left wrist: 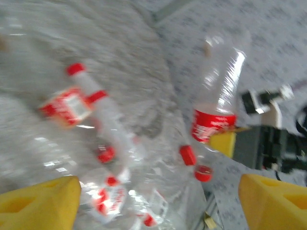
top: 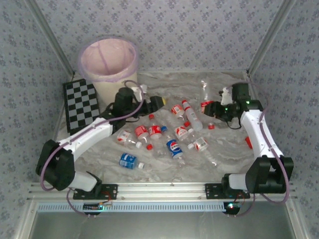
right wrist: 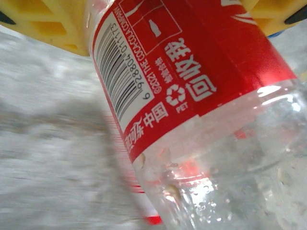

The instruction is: Put the plastic bottles in the bin

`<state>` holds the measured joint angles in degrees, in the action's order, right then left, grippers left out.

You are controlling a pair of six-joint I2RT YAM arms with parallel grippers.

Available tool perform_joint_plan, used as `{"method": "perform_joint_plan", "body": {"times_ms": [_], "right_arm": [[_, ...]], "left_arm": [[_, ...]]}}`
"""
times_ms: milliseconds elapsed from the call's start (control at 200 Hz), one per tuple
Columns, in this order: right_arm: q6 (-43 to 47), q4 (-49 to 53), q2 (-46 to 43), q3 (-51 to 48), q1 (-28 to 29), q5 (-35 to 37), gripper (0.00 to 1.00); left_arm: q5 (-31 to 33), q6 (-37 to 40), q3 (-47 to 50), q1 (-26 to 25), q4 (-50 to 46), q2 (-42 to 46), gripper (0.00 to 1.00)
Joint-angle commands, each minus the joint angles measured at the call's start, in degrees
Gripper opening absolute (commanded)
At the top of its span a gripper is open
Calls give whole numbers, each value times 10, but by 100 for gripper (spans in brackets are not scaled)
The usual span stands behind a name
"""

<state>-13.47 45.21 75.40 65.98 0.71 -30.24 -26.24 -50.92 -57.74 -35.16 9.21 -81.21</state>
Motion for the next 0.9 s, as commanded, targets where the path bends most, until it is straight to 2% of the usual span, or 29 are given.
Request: {"method": "perform_joint_plan", "body": {"times_ms": [0, 175, 350, 510, 740, 895], "right_arm": [[-43, -35, 4, 3, 38, -141, 45], [-77, -89, 6, -11, 88, -185, 45], [-101, -139, 9, -15, 117, -198, 43], [-111, -158, 8, -17, 134, -199, 43], [-122, -183, 25, -11, 151, -190, 43], [-123, -191, 33, -8, 151, -189, 42]], "left_arm": [[-10, 43, -50, -33, 64, -13, 84], [10, 78, -89, -63, 47, -49, 93], [24, 67, -110, -75, 55, -89, 92], [46, 69, -118, -76, 66, -102, 87], [25, 47, -121, -78, 91, -113, 76], [27, 50, -125, -77, 78, -111, 63]]}}
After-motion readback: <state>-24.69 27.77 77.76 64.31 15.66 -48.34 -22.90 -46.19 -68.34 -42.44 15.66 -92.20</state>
